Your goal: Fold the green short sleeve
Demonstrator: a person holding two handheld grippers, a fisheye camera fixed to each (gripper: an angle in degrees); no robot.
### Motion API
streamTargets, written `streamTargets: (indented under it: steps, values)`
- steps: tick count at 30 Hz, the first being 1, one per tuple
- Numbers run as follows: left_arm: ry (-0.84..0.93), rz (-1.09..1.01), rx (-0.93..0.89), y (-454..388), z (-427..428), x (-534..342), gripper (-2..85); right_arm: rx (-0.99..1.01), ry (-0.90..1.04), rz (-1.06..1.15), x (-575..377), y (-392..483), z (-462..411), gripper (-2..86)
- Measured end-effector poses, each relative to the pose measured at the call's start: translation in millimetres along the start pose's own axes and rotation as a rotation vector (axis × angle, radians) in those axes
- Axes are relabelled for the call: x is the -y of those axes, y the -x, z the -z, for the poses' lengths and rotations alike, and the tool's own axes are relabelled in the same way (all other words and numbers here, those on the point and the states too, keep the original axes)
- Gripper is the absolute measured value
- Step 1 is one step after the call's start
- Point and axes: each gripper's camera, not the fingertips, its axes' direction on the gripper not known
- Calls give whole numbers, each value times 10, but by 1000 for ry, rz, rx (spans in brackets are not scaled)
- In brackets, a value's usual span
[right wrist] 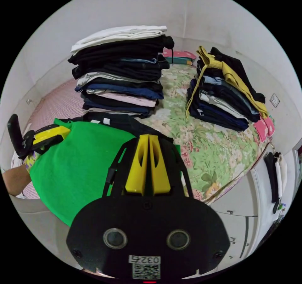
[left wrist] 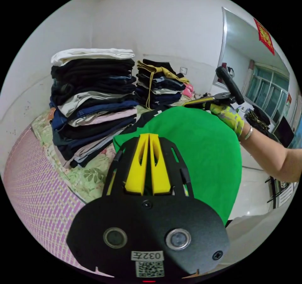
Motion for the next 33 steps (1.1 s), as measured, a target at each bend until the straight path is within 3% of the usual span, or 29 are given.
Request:
streamTargets:
  steps: [4,9,14,18,21,23,27,29,33]
  values:
    - [2,-21,56,-71,206,203,-9,2,24,21,408,-77,151,-10]
    - [48,37,-90,246,664,514,-9,149,8,-22,883,-334,659,-10]
    - [-154,52,-138,607,1910,434,-9,191,-423,-38,930,-357,2331,-10]
    - [-176,92,-230,811,2442,-146,-9,310,-543,163,921,184,3020,-10]
    - [-79,193,-256,915,2577,-1027,-9,460,-462,380,978,922,3006,-10]
    - [32,362,-217,952,2641,-2003,-9,536,-290,495,1018,1642,2608,-10]
    - [191,722,-126,812,3008,-3570,-9,623,23,544,1034,2612,1816,-10]
    - [258,977,-105,593,3394,-4453,-9,806,194,525,1138,3067,1513,-10]
    - [334,1116,-32,202,3983,-5208,-9,926,359,624,1414,3687,1492,-10]
